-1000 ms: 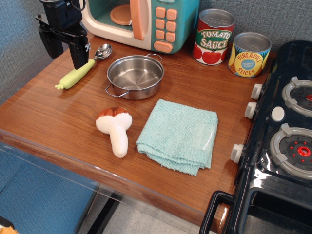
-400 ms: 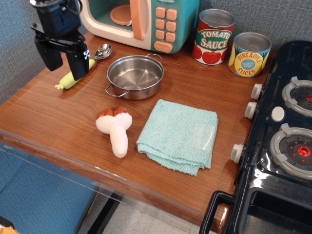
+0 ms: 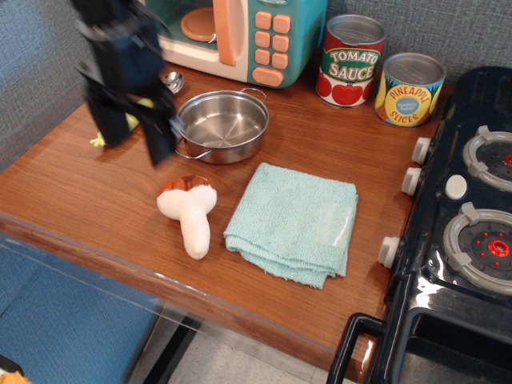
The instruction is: Put the mushroom shape on top of the blue cloth.
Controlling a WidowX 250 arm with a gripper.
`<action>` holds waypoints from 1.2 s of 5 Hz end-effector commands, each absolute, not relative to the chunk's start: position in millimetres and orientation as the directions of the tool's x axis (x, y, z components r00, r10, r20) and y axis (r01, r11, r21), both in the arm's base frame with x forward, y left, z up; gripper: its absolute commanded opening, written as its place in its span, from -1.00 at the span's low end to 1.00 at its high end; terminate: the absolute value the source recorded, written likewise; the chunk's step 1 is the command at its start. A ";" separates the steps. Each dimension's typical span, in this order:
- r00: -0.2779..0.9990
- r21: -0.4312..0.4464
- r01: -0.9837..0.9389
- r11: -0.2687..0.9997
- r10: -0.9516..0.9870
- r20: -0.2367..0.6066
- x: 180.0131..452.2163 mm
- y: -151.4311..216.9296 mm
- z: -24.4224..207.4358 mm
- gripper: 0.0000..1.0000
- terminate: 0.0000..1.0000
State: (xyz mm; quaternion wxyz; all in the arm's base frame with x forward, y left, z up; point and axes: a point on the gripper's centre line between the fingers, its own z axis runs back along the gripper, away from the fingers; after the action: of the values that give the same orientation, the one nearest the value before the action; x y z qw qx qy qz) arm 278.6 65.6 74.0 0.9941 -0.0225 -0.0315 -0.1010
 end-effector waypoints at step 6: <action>0.988 -0.044 0.130 0.991 -0.125 0.091 316.8 27.8 82.5 -1.00 -1.00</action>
State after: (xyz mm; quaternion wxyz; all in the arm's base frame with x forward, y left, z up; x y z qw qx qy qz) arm 310.5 23.9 67.3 0.9976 -0.0305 -0.0168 -0.0604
